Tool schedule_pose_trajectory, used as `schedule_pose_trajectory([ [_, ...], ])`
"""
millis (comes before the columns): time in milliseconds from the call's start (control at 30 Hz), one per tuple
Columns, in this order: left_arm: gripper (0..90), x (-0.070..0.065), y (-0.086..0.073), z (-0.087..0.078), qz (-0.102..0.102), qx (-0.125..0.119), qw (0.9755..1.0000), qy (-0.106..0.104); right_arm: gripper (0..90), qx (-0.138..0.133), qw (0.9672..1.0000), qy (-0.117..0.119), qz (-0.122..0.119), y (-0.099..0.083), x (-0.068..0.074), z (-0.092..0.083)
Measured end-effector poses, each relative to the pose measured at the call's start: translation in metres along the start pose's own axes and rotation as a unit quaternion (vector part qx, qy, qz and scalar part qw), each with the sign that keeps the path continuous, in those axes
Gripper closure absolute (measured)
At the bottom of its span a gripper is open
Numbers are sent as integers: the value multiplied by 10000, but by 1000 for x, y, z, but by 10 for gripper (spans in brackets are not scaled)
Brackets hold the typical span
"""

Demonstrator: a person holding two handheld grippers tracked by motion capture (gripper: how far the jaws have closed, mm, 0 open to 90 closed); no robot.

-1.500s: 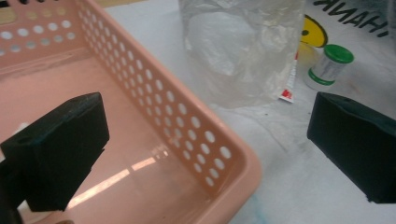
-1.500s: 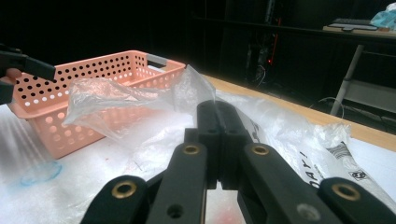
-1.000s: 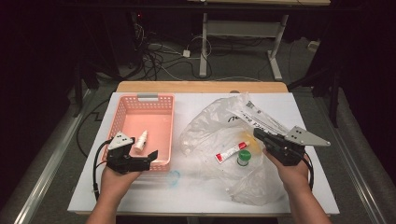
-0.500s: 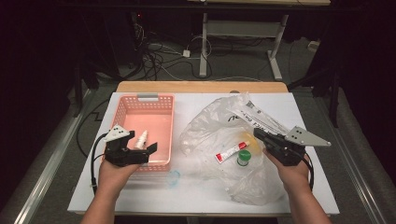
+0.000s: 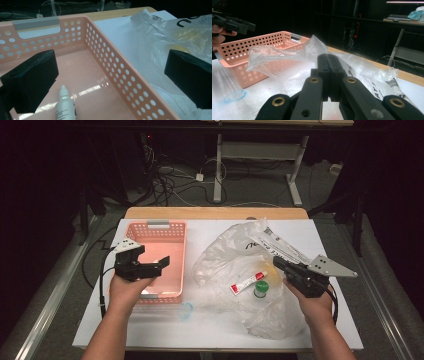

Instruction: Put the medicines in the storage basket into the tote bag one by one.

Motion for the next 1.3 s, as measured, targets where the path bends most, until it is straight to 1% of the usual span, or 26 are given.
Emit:
schedule_pose_trajectory([
  [33, 0, 1, 1, 2, -3, 36, 10000, 20, 900, 3, 10000, -1, 11, 0, 0, 0],
  [100, 0, 2, 2, 5, -23, 107, 9999, -9, 900, 26, 10000, 5, -3, -1, -1, 1],
  [300, 0, 12, 2, 13, -153, 160, 9997, 37, 900, 31, 10000, 14, 35, -2, -2, 1],
  [400, 0, 16, 3, 18, -178, 318, 9993, 112, 900, 31, 10000, 11, 40, -3, -2, 1],
  [533, 0, 20, 7, 24, -193, 438, 9988, 128, 900, 44, 10000, 3, 64, -4, -4, 1],
  [600, 0, 21, 9, 27, -172, 512, 9984, 172, 900, 41, 10000, -1, 69, -4, -4, 1],
  [667, 0, 24, 10, 30, -150, 619, 9978, 202, 900, 39, 10000, 3, 64, -4, -4, 1],
  [700, 0, 26, 10, 32, -175, 675, 9974, 206, 900, 38, 10000, 6, 63, -4, -4, 1],
  [733, 0, 27, 11, 34, -186, 770, 9967, 186, 900, 41, 10000, 11, 79, -4, -4, 2],
  [800, 0, 29, 11, 38, -171, 951, 9951, 228, 900, 73, 9999, 26, 75, -5, -4, 3],
  [867, 0, 31, 10, 41, -110, 1133, 9930, 309, 900, 80, 9999, 19, 84, -5, -3, 3],
  [900, 18, 33, 10, 41, -37, 1239, 9915, 385, 900, 77, 9999, 17, 82, -5, -3, 2],
  [933, 28, 35, 10, 42, -4, 1387, 9893, 443, 900, 66, 9999, 16, 82, -5, -3, 2],
  [1033, 34, 42, 7, 46, -146, 1783, 9826, 500, 900, 71, 9999, 6, 88, -5, -4, 1],
  [1100, 65, 47, 5, 47, -232, 1943, 9794, 500, 900, 84, 9999, 11, 69, -6, -4, 3],
  [1167, 104, 51, 3, 49, -351, 2099, 9761, 441, 900, 97, 9999, 21, 74, -6, -3, 4],
  [1233, 130, 53, 0, 54, -431, 2318, 9710, 407, 900, 100, 9999, 26, 69, -6, -3, 4],
  [1267, 145, 54, -1, 56, -433, 2431, 9683, 385, 900, 100, 9999, 23, 74, -6, -3, 4],
  [1300, 150, 54, -3, 58, -471, 2509, 9663, 328, 900, 99, 9999, 20, 78, -6, -3, 4],
])
Point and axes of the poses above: each handheld gripper's, and its own axes: z roughly forward along the jaws, y roughly out of its top, x roughly to its left, the point moved 1 cm from there along z, roughly forward along the jaws, and after that the axes turned 4 degrees about -x, right-handed, at the moved point
